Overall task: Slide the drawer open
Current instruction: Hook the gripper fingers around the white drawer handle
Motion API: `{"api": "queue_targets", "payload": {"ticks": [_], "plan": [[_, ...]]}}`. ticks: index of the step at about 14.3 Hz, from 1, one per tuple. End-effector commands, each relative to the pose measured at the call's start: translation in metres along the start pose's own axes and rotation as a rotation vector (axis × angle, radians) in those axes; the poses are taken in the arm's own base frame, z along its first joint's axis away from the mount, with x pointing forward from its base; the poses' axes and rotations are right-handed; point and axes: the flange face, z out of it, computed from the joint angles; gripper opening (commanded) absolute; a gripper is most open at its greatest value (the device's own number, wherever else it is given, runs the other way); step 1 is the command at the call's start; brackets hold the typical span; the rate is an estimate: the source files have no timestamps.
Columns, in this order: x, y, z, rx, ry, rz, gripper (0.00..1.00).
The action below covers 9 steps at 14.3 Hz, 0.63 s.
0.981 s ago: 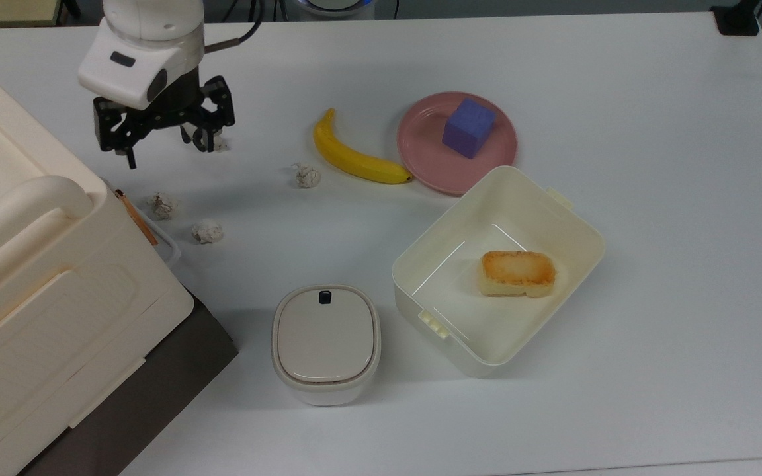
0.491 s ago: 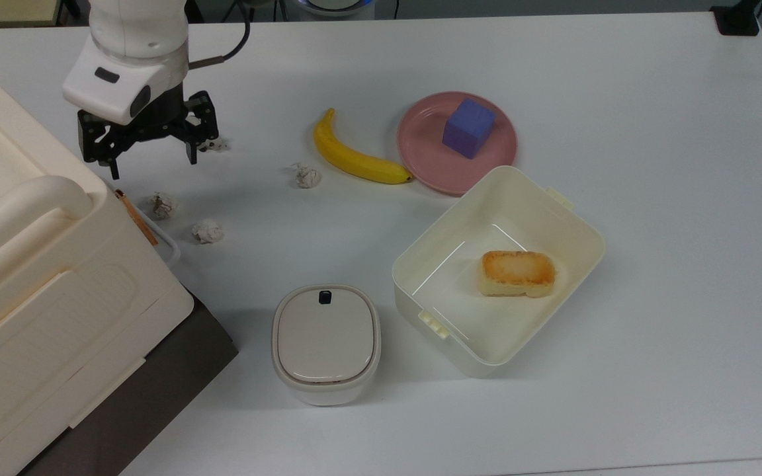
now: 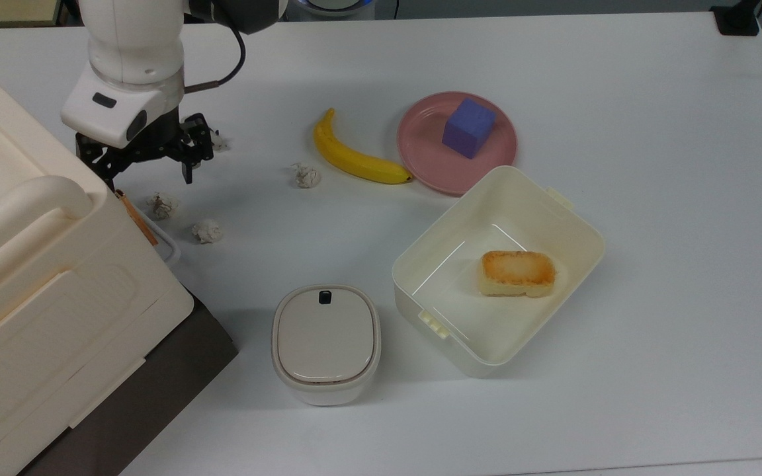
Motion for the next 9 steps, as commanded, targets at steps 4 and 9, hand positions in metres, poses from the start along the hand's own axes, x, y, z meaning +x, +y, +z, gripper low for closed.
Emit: {"api": "queue_targets", "payload": {"ticks": [4, 9], "plan": [[0.0028, -0.0002, 0.0101, -0.037, -0.01, 0.016, 1.0], [0.0064, -0.0035, 0.0158, -0.035, -0.008, 0.009, 1.0]]}}
